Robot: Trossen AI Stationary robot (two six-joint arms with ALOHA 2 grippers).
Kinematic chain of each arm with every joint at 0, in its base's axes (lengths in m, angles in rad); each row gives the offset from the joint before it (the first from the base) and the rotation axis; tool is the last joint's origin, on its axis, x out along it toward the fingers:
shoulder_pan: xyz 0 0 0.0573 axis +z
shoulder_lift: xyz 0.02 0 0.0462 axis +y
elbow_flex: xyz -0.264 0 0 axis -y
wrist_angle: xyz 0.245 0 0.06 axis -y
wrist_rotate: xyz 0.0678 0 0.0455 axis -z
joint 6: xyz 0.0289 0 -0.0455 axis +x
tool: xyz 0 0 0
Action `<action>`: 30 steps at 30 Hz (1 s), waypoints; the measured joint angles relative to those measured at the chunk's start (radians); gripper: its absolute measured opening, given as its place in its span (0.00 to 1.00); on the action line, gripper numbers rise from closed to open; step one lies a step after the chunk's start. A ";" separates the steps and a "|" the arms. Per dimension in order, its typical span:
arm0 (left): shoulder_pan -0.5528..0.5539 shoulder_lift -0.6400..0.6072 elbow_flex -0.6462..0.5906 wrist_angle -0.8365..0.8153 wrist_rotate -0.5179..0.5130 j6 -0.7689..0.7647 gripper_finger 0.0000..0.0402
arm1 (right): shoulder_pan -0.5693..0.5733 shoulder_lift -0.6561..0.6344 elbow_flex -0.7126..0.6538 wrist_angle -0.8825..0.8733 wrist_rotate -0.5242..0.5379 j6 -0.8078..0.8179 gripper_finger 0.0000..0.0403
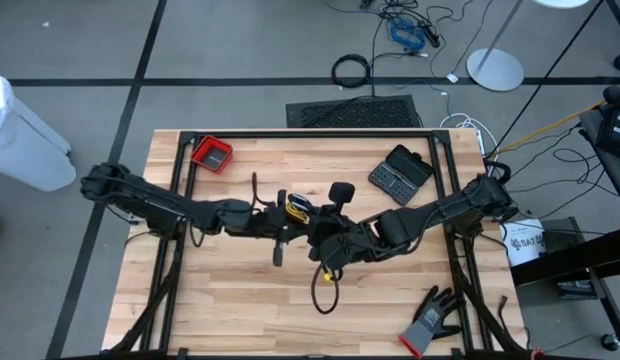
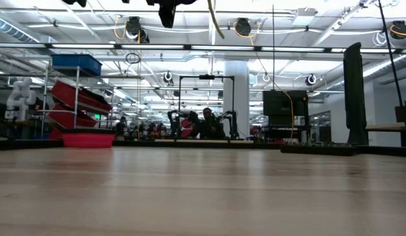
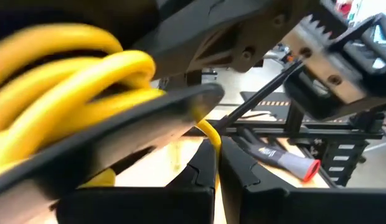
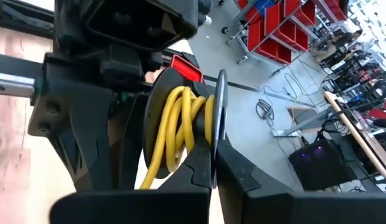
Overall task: Coil cords
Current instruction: Coil the yellow cable wire onto the spool
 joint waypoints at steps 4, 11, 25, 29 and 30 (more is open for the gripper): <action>0.007 0.015 0.000 0.001 -0.011 0.001 0.01 | 0.000 0.000 0.000 -0.012 -0.008 0.012 0.00; 0.006 0.019 0.000 -0.008 -0.048 0.009 0.01 | -0.002 0.000 0.000 -0.024 -0.051 0.044 0.00; 0.006 0.020 0.000 -0.038 -0.095 0.028 0.13 | 0.001 -0.007 0.002 -0.059 -0.059 0.065 0.00; 0.006 0.020 0.000 -0.042 -0.097 0.028 0.14 | 0.002 -0.007 0.002 -0.064 -0.059 0.065 0.00; 0.006 0.020 0.000 -0.045 -0.097 0.028 0.14 | 0.002 -0.007 0.002 -0.064 -0.060 0.065 0.00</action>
